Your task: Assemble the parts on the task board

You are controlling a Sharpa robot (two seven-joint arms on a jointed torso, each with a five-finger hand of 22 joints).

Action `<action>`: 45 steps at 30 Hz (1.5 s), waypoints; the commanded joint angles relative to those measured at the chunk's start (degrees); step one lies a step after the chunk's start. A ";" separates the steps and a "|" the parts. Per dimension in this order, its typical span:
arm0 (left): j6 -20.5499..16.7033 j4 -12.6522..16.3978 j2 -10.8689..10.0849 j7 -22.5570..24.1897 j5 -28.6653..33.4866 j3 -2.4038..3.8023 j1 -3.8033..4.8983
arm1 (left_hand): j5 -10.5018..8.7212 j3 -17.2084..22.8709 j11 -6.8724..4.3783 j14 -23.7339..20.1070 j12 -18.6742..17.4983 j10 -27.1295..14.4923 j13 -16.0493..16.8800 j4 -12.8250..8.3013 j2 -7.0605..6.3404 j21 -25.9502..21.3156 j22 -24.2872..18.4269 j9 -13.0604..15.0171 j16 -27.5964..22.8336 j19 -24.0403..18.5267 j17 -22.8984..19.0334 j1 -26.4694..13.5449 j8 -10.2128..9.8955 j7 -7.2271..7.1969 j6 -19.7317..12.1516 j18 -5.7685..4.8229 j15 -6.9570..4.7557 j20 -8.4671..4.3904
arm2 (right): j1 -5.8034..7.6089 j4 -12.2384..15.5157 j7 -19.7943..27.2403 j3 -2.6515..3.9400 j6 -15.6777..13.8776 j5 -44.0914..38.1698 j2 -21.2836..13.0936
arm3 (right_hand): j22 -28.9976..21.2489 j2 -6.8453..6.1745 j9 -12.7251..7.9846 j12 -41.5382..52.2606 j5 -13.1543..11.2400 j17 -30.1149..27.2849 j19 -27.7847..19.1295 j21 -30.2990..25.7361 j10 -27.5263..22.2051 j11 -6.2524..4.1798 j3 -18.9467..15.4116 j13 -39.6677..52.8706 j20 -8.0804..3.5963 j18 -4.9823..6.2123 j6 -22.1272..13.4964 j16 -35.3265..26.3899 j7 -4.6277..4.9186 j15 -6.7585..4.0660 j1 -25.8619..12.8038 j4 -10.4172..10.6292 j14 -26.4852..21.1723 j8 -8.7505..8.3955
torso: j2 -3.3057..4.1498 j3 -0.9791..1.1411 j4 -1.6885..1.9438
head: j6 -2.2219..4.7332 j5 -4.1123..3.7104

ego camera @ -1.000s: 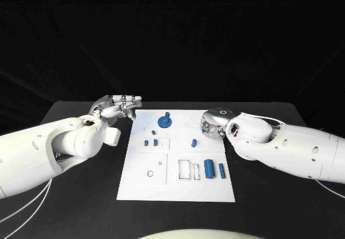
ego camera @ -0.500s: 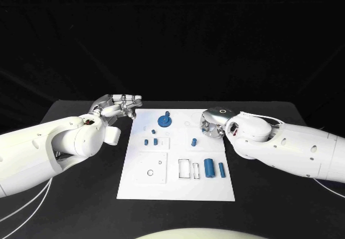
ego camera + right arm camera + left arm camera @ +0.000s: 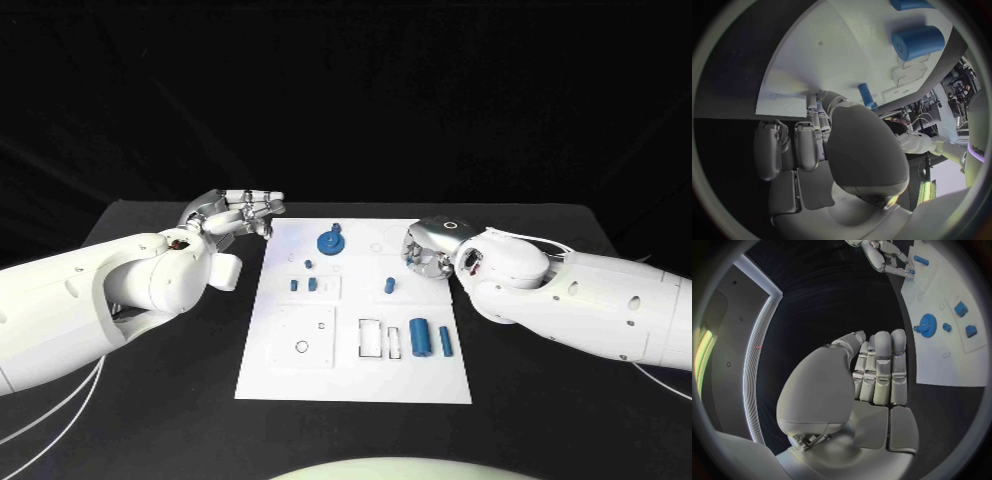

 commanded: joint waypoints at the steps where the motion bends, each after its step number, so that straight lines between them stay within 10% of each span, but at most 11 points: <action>1: 0.06 -0.05 0.15 -0.17 0.23 0.04 0.07 | -0.12 -0.06 0.02 -0.37 0.39 -0.40 0.08 -0.26 -0.08 -0.29 -0.10 -0.10 -0.35 -0.15 -0.05 0.35 -0.18 0.18 -0.14 0.70 -0.09 0.06 | 0.05 0.63 0.10 0.05 -1.62 0.08 -0.44 | 10.05 0.08 0.07 -0.36 -0.31 0.36 1.08 0.38 0.36 0.13 0.46 -0.07 -0.35 -0.58 0.28 0.04 0.01 -0.38 -0.39 -0.16 3.08 0.24 | -0.02 -0.01 -0.04 | 0.11 0.04; 11: 0.10 -0.37 0.39 -0.28 0.23 0.04 0.07 | -0.13 -0.11 0.07 -0.41 0.45 -0.55 0.10 -0.33 -0.08 -0.43 -0.21 -0.13 -0.36 -0.19 -0.09 0.40 -0.20 0.24 -0.24 0.72 -0.06 0.07 | 1.39 5.92 -0.08 0.59 -3.45 0.82 -3.82 | 10.18 -0.18 0.10 -0.53 -0.19 0.28 1.17 0.59 0.44 0.14 0.77 -0.14 -0.37 -0.62 0.29 0.02 0.01 -0.37 -0.76 -0.35 3.06 0.17 | -0.06 -0.05 0.01 | 0.13 0.35; 26: 0.41 -0.58 1.49 -0.25 0.23 0.01 0.05 | -0.14 -0.16 0.11 -0.43 0.49 -0.66 0.11 -0.34 -0.07 -0.50 -0.27 -0.15 -0.37 -0.21 -0.12 0.38 -0.22 0.28 -0.31 0.72 -0.03 0.08 | 1.04 18.04 1.80 0.97 -7.73 2.31 -3.41 | 10.68 -0.68 0.24 -0.86 0.87 0.33 1.53 1.45 0.83 0.09 1.87 -0.28 -0.41 -0.80 0.47 0.16 -0.01 -0.41 -1.43 -1.10 3.09 0.06 | -0.09 -0.10 -0.01 | 0.44 3.50; 45: 0.82 -0.17 3.19 -0.31 0.20 -0.04 0.06 | -0.14 -0.25 0.17 -0.50 0.63 -0.84 0.15 -0.35 -0.01 -0.57 -0.30 -0.19 -0.38 -0.17 -0.18 0.35 -0.22 0.34 -0.42 0.71 0.03 0.12 | -4.96 12.73 3.07 -0.02 -5.96 3.27 6.11 | 10.67 -0.82 0.27 -1.10 1.01 0.18 1.45 1.30 0.80 0.21 2.22 -0.38 -0.40 -0.77 0.32 0.12 0.10 -0.35 -2.14 -1.34 3.07 -0.10 | 0.07 -0.05 -0.01 | -1.28 8.87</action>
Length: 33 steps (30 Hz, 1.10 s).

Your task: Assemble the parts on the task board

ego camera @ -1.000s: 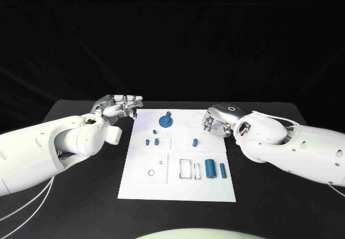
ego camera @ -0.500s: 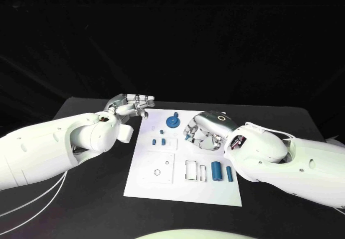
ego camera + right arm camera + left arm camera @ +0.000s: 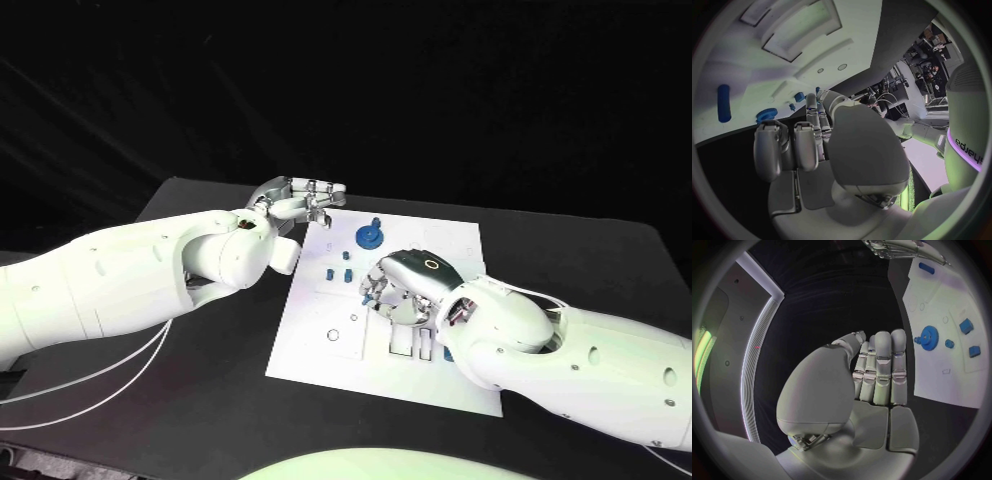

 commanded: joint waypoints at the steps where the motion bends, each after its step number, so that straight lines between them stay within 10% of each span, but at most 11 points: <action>1: 0.79 0.27 0.16 0.22 0.18 0.03 0.07 | -0.14 -0.09 0.02 -0.50 0.19 -0.29 0.07 -0.20 -0.01 -0.36 -0.08 -0.09 -0.38 -0.17 -0.05 0.35 -0.22 0.14 -0.21 0.72 0.03 0.12 | -0.41 -0.51 0.42 0.01 1.25 -0.21 0.85 | 10.68 0.01 0.11 -0.37 0.16 0.14 1.43 0.08 0.34 0.16 0.31 -0.10 -0.40 -0.76 0.33 0.09 0.13 -0.36 -0.62 -0.09 3.06 -0.09 | 0.05 0.08 0.01 | -0.45 0.74; 19: 1.05 0.33 0.41 0.23 0.16 0.03 0.08 | -0.15 -0.16 0.05 -0.54 0.27 -0.38 0.10 -0.20 0.01 -0.43 -0.13 -0.11 -0.39 -0.18 -0.09 0.33 -0.20 0.17 -0.26 0.72 0.05 0.14 | -2.01 -3.40 -0.83 -0.05 2.77 -1.76 3.62 | 10.79 -0.18 0.17 -0.46 0.82 0.09 1.49 0.21 0.38 0.18 0.40 -0.16 -0.36 -0.78 0.28 0.13 0.13 -0.32 -1.44 -0.29 3.06 -0.17 | 0.04 0.01 -0.01 | -1.98 3.17; 33: 1.36 0.33 0.48 0.01 0.16 0.03 0.08 | -0.15 -0.16 0.05 -0.54 0.27 -0.38 0.10 -0.20 0.01 -0.43 -0.13 -0.11 -0.39 -0.18 -0.09 0.33 -0.20 0.17 -0.26 0.72 0.05 0.14 | -2.44 -4.34 -1.26 -0.06 3.92 -2.29 4.50 | 10.75 -0.25 0.19 -0.48 0.93 -0.01 1.43 0.07 0.39 0.19 0.37 -0.18 -0.35 -0.75 0.27 0.08 0.13 -0.31 -1.75 -0.32 3.04 -0.19 | 0.00 0.00 0.00 | -2.39 3.59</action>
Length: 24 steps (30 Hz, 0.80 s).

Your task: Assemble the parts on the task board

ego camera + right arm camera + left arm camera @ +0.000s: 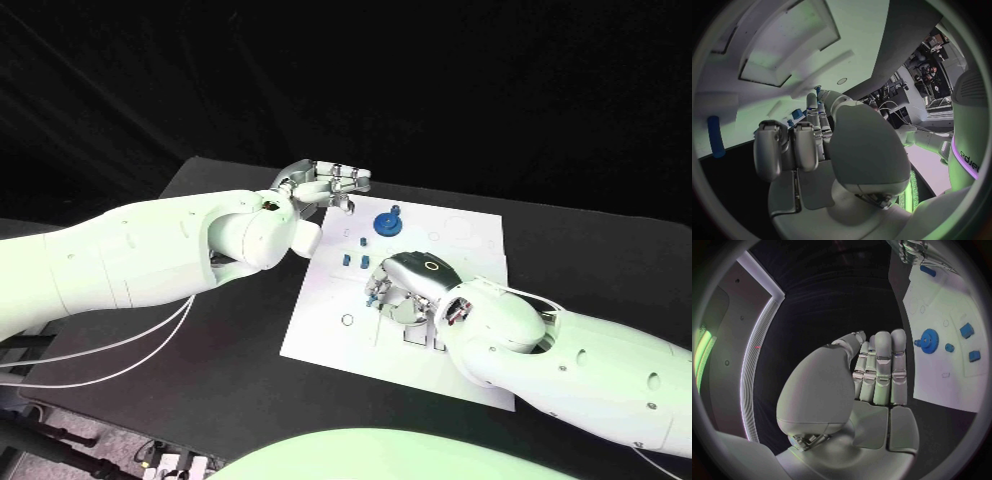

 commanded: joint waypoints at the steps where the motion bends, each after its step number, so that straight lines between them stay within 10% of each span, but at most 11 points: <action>1: 1.19 0.15 0.15 0.08 0.16 0.04 0.07 | -0.15 -0.16 -0.01 -0.55 0.27 -0.32 0.06 -0.21 0.01 -0.10 -0.08 -0.06 -0.40 -0.18 -0.10 0.33 -0.20 0.17 -0.26 0.71 0.05 0.14 | -0.12 -0.08 -0.39 -0.02 1.36 -1.12 0.20 | 10.71 0.20 0.05 -0.27 0.27 -0.02 1.43 0.11 0.39 0.19 0.14 -0.09 -0.35 -0.75 0.29 0.08 0.13 -0.31 -0.57 -0.09 3.04 0.02 | -0.05 0.00 0.01 | -0.16 0.08; 24: 1.37 0.23 0.11 -0.22 0.02 0.04 0.08 | -0.15 -0.16 -0.01 -0.55 0.27 -0.32 0.06 -0.21 0.01 -0.10 -0.08 -0.06 -0.40 -0.18 -0.10 0.33 -0.20 0.17 -0.26 0.71 0.05 0.14 | -0.22 -1.20 -1.61 -0.17 3.50 -2.05 1.54 | 10.62 0.08 0.08 -0.31 0.15 -0.22 1.29 -0.18 0.38 0.21 0.03 -0.13 -0.33 -0.68 0.23 -0.02 0.13 -0.30 -1.14 -0.13 3.00 -0.03 | -0.02 -0.01 0.04 | -0.08 0.13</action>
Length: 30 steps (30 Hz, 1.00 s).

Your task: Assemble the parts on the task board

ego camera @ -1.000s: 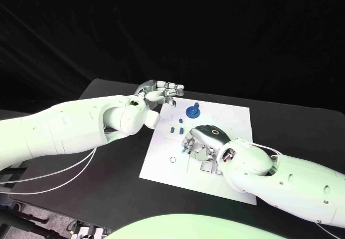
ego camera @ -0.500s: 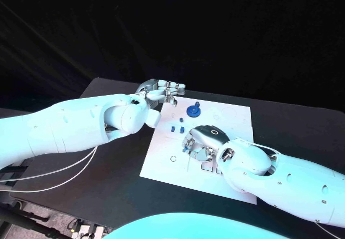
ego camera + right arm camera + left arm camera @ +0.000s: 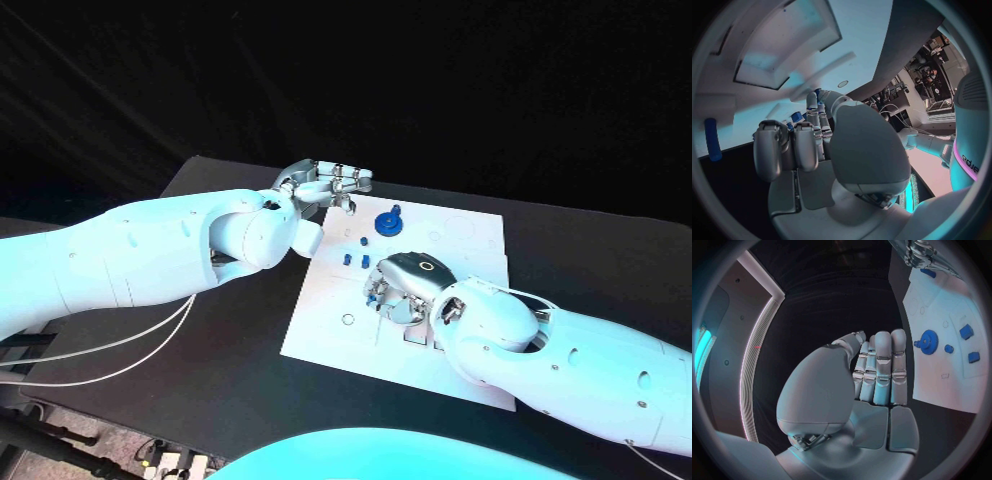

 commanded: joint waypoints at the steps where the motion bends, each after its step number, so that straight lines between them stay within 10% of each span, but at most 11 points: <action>1: 1.06 0.20 0.10 0.06 0.02 0.04 0.07 | -0.15 -0.16 0.00 -0.54 0.27 -0.32 0.07 -0.21 0.01 -0.10 -0.08 -0.06 -0.40 -0.18 -0.05 0.33 -0.20 0.18 -0.26 0.71 0.05 0.14 | -0.14 -0.26 -0.75 -0.14 1.94 -1.03 0.26 | 10.62 -0.20 0.05 -0.35 0.12 -0.16 1.27 -0.23 0.16 0.06 -0.01 -0.11 -0.32 -0.67 0.16 -0.02 0.15 -0.28 -1.09 -0.15 3.00 0.05 | -0.01 0.01 0.02 | 0.00 -0.02; 19: 0.44 0.15 0.05 -0.07 -0.02 0.04 0.08 | -0.14 -0.35 0.09 -0.61 0.51 -0.68 0.13 -0.14 0.10 -0.32 -0.21 -0.14 -0.39 -0.20 -0.16 0.18 -0.24 0.27 -0.54 0.72 0.12 0.22 | -0.27 -0.30 -1.39 -0.25 -1.08 -0.94 -0.10 | 9.57 -2.42 -1.73 -0.54 0.41 -0.36 -0.15 -3.36 -6.80 2.36 -1.56 -2.02 1.10 -0.07 -6.70 0.21 2.44 1.59 -5.16 -0.14 2.84 -0.61 | -0.04 0.02 -0.01 | 0.24 -0.15; 30: 0.55 0.06 -0.16 -0.14 -0.02 0.04 0.07 | -0.16 -0.60 0.18 -0.62 0.72 -0.95 0.19 0.14 0.22 -0.47 -0.29 -0.20 -0.34 -0.17 -0.23 -0.21 -0.24 0.36 -0.73 0.71 0.22 0.30 | 0.92 5.49 -2.54 0.24 -3.27 -0.62 -6.00 | 8.97 -2.65 -2.08 0.15 0.54 -1.27 -0.87 -5.03 -8.35 2.23 -3.24 -2.42 1.46 0.33 -7.46 -0.32 1.72 1.59 -5.66 -0.65 2.52 -0.18 | -0.08 -0.01 -0.09 | 0.65 -0.87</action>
